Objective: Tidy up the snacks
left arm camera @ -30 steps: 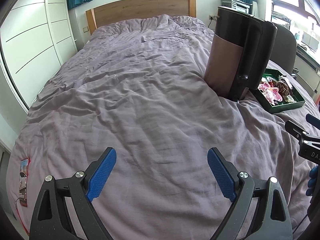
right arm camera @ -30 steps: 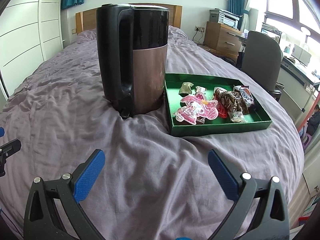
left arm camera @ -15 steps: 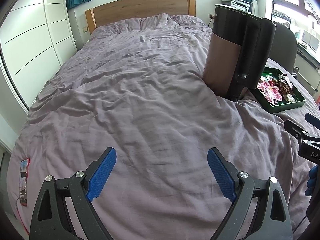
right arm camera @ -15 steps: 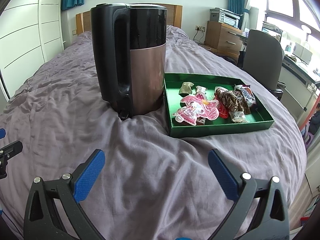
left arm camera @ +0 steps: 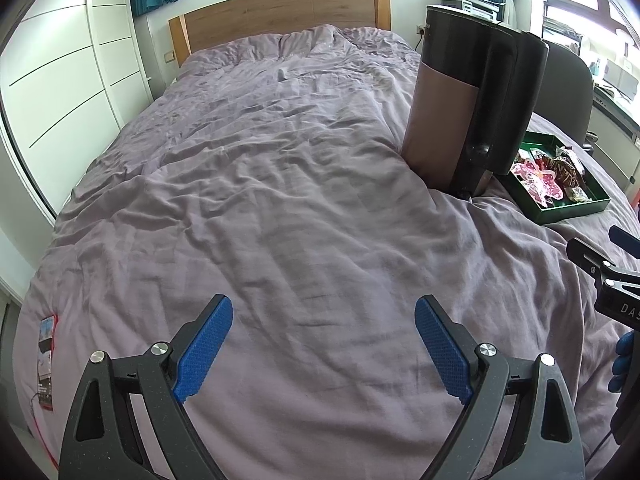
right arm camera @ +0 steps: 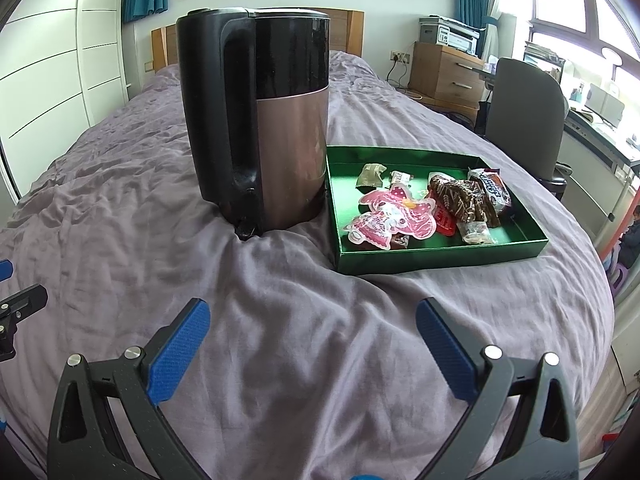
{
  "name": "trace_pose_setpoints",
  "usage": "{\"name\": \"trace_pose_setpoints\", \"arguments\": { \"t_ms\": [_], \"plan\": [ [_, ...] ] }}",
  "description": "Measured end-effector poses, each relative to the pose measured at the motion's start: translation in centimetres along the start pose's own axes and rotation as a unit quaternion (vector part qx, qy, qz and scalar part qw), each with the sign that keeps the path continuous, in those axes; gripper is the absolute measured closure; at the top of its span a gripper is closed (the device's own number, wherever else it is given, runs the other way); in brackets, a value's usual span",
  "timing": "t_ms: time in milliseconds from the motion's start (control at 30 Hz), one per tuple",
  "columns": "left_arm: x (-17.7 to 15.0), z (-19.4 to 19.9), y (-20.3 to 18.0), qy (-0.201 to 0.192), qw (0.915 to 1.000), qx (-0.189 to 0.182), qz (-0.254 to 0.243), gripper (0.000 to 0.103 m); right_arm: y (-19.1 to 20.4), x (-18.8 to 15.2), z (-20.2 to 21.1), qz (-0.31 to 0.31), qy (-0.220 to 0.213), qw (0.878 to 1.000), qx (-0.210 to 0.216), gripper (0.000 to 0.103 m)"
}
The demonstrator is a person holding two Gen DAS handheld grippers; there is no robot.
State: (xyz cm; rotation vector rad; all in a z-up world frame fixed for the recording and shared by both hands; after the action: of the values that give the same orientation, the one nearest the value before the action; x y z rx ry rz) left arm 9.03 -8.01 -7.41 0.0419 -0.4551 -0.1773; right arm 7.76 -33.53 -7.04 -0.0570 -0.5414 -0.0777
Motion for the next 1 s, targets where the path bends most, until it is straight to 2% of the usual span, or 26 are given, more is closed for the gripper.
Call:
{"name": "trace_pose_setpoints", "arguments": {
  "t_ms": [500,1000],
  "plan": [
    [0.1,-0.3,-0.4,0.003,1.0,-0.004,-0.002,0.013,-0.2,-0.2,-0.2,0.001,0.005,1.0,0.0,0.0],
    [0.8,0.1,-2.3,0.003,0.9999,-0.007,-0.011,0.013,-2.2,-0.1,-0.1,-0.004,0.006,1.0,-0.005,0.0]
  ]
}}
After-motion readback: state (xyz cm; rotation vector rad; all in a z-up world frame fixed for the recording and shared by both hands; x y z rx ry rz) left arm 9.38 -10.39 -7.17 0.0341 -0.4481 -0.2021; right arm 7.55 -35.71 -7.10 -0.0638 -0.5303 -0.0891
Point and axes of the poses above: each gripper's, at about its wrist camera, not at the fingertips, and z roughly against the way its jaws point, y to its left, x to its top, the point moved 1 cm from there along -z, roughly the way its jaws point, and after that the axes turned 15 degrees about y, right-handed, at the moved point
